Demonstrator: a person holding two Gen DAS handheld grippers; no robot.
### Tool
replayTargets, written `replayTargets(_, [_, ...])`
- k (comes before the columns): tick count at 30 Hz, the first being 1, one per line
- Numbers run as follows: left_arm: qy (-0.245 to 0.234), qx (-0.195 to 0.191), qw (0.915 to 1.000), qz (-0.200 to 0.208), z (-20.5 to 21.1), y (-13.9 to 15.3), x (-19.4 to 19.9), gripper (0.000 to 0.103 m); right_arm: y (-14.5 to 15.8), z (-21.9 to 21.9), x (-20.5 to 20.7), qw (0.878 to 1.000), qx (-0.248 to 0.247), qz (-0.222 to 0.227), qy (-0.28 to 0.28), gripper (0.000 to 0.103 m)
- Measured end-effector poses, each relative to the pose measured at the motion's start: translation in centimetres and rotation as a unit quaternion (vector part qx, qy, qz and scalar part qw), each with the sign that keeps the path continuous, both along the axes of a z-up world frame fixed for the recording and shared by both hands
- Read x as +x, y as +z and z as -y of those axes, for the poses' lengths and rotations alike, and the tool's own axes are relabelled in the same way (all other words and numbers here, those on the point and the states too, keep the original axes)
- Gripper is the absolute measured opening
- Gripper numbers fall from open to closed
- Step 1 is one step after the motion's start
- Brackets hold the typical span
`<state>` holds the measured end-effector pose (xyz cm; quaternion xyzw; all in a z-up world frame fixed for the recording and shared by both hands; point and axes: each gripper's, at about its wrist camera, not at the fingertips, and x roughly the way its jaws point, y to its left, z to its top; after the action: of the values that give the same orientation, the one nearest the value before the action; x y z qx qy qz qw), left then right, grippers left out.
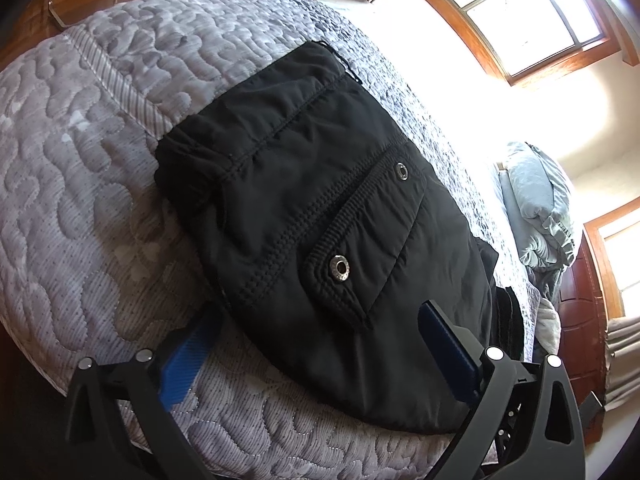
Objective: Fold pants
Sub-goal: 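Fold the held leg end over onto the pants with the right tool, then open the right tool and release the leg end onto the bundle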
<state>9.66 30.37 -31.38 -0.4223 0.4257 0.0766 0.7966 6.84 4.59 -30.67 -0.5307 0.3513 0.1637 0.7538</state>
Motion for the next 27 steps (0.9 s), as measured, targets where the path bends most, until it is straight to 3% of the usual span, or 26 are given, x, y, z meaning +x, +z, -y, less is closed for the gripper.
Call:
replayTargets(21, [-0.001,-0.001,1.0000,-0.003,-0.2,-0.1,-0.2,0.099,-1.5,0.1,1.4,0.999,-0.007,-0.032,-0.001,0.016])
replayTargets(27, [0.001,0.008,1.0000,-0.006,0.4,0.1,-0.1,0.099,-1.3,0.0,1.3,0.999,-0.001,-0.043,-0.004,0.024])
